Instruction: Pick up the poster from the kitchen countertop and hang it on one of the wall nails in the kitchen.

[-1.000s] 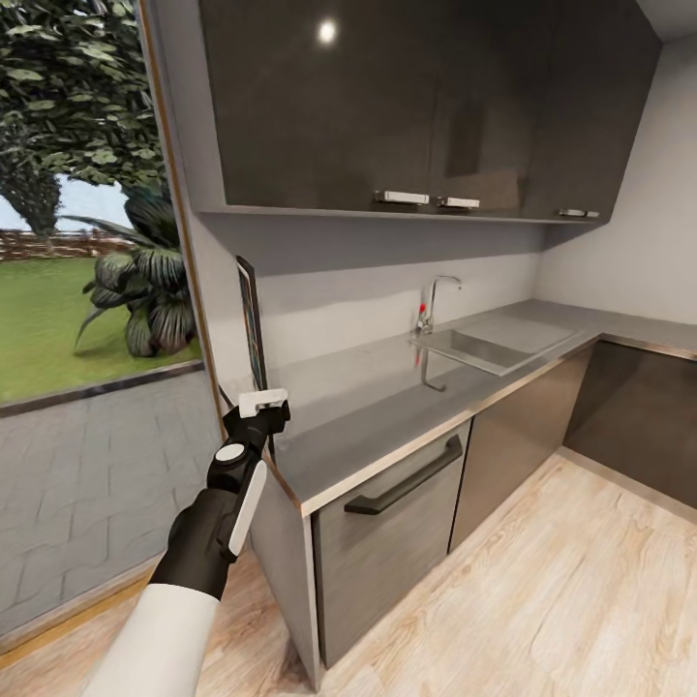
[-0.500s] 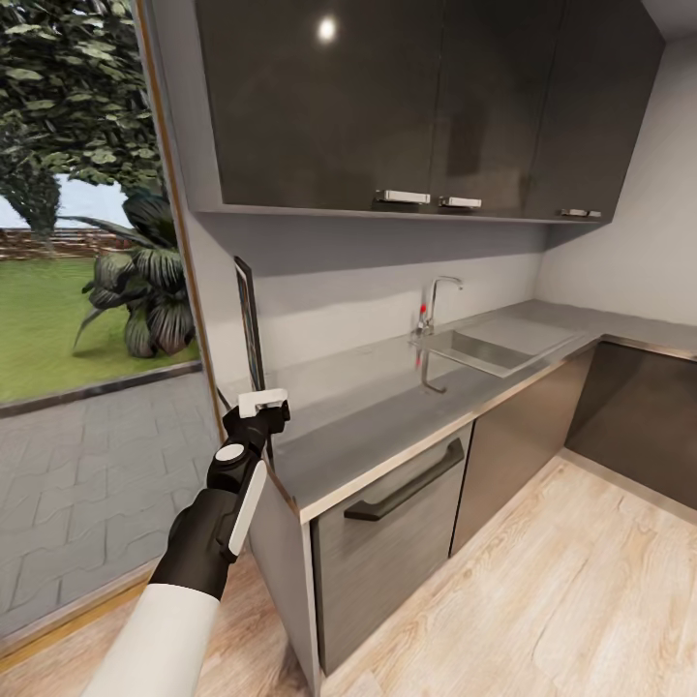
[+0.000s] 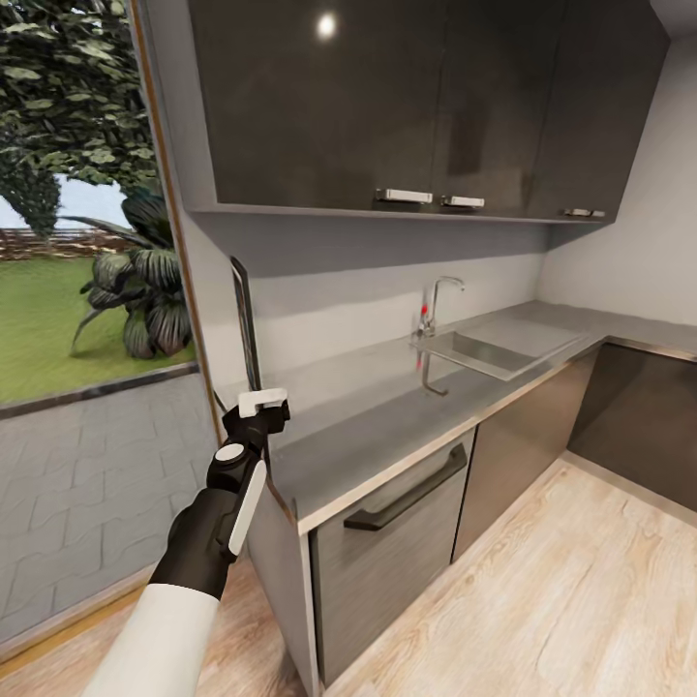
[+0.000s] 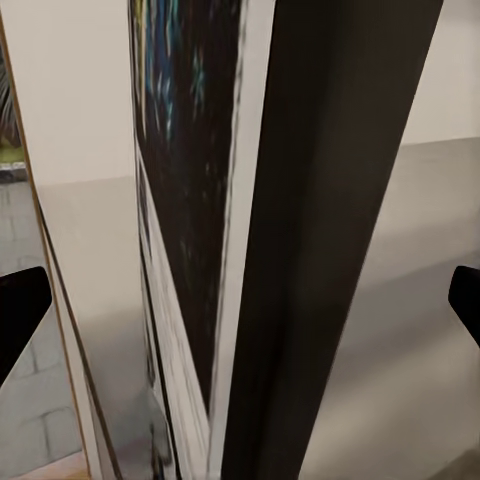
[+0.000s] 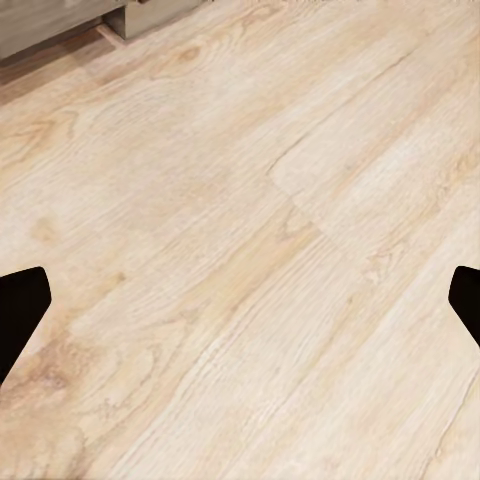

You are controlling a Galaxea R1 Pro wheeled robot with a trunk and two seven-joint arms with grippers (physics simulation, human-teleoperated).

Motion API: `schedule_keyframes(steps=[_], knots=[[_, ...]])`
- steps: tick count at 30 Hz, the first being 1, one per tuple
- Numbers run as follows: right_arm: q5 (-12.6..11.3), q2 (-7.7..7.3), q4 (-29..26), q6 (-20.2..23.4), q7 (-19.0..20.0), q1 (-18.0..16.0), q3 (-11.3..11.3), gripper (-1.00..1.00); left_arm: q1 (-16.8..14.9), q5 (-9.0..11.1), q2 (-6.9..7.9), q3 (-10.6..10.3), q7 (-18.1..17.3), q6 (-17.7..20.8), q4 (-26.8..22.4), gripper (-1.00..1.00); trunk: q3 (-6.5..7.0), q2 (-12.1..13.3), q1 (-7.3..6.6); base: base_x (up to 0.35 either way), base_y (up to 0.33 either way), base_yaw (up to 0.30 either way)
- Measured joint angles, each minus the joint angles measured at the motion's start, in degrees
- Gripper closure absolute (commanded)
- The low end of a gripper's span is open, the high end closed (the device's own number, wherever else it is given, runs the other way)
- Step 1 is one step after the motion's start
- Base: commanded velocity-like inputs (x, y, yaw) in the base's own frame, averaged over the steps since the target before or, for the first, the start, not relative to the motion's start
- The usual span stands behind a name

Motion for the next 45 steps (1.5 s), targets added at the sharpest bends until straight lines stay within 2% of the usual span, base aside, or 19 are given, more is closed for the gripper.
schedule_keyframes(steps=[6,7,25,33,34,35,45], knots=[[0.0,0.00,0.0,0.0,0.0,0.0,0.0,-1.00,0.0,0.0,0.00,0.0,0.0,0.0,0.0,-1.00,0.00,0.0,0.00,0.017,0.000,0.000],[0.0,0.00,0.0,0.0,0.0,0.0,0.0,-1.00,0.0,0.0,0.00,0.0,0.0,0.0,0.0,1.00,0.00,0.0,0.01,0.004,0.000,0.000],[0.0,0.00,0.0,0.0,0.0,0.0,0.0,-1.00,0.0,0.3,0.00,0.1,0.0,0.0,-0.6,1.00,0.00,0.0,0.01,-0.003,0.000,0.000],[0.0,0.00,0.0,0.0,0.0,0.0,0.0,-1.00,0.0,0.4,0.00,0.1,-0.1,0.0,-0.8,1.00,0.00,0.0,0.01,-0.144,0.000,0.000],[0.0,0.00,0.0,0.0,0.0,0.0,0.0,-1.00,0.0,0.1,0.00,0.2,-0.1,0.0,-0.8,1.00,0.00,0.0,0.01,-0.332,0.000,0.000],[0.0,0.00,0.0,0.0,0.0,0.0,0.0,-1.00,0.0,0.1,0.00,0.2,-0.3,0.4,-3.2,1.00,0.01,0.0,0.04,-0.333,0.000,0.000],[-0.1,-0.02,0.0,0.0,0.0,0.0,0.0,-1.00,0.0,0.2,0.00,0.3,-0.4,0.5,-3.8,1.00,0.00,0.0,0.04,-0.337,0.000,0.000]])
